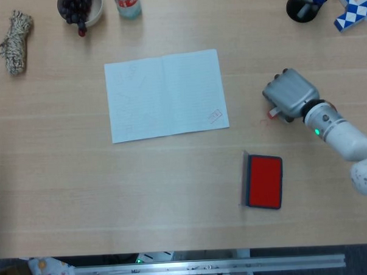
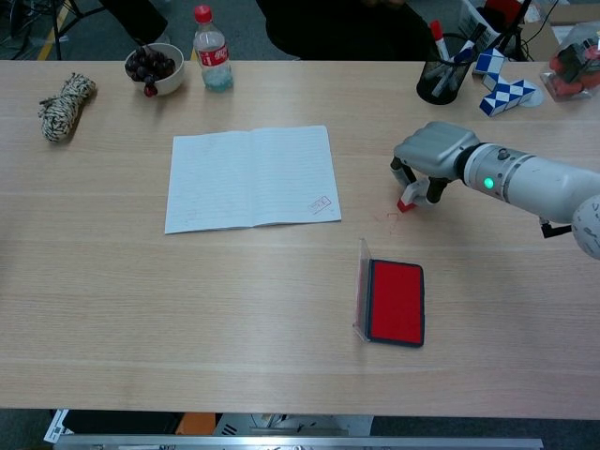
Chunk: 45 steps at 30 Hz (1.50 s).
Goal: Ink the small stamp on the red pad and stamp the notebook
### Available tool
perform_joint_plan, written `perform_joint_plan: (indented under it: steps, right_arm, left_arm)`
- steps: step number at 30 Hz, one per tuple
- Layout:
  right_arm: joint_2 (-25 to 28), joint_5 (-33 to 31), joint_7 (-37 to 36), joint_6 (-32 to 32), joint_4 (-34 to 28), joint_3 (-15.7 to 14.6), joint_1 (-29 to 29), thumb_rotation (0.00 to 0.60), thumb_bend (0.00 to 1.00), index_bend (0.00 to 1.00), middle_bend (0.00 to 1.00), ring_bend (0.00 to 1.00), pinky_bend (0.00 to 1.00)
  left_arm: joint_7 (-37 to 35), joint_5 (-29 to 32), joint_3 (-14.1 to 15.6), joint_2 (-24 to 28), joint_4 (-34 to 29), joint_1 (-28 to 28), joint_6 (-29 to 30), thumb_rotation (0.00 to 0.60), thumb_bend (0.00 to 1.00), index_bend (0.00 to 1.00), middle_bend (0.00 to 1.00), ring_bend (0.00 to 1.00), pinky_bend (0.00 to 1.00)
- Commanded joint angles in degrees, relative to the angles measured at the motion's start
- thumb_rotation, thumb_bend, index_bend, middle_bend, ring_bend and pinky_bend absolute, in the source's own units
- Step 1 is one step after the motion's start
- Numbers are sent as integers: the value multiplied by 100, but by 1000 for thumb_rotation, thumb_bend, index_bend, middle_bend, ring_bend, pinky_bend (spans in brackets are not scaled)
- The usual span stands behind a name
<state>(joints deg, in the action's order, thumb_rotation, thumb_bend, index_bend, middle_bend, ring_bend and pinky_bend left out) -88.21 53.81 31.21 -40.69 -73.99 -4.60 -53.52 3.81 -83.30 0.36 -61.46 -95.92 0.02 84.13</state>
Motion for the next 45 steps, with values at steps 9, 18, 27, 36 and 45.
perform_joint_plan:
  steps: [9,18,27,36,45]
  right_arm:
    - [35,96,-37,46,-14,79,65,600,219,556,445,342,341]
    - [32,88,-18,88,14,156,80,600,214,505,429,327,323]
    - [349,195,39,-51,-365,184,126,600,214,335,392,301,300]
    - [1424,599,-281,-755,-1541,281,483,600,214,287,369,296,297]
    - [2442,884,-302,-1974,-2501,149,1302,600,263,293,379,297,297]
  left_arm:
    - [16,5,2,-8,3,-15,-22,600,192,130,102,207,169]
    - [27,16,2,2,-15,-18,-25,600,193,130,102,207,169]
    - [36,-1,0,25,-50,-37,-34,600,193,130,100,207,169]
    - [-1,3,-55,13,-41,-84,-35,600,192,130,100,207,169]
    - [3,3,-196,-131,52,-148,74,600,194,130,100,207,168]
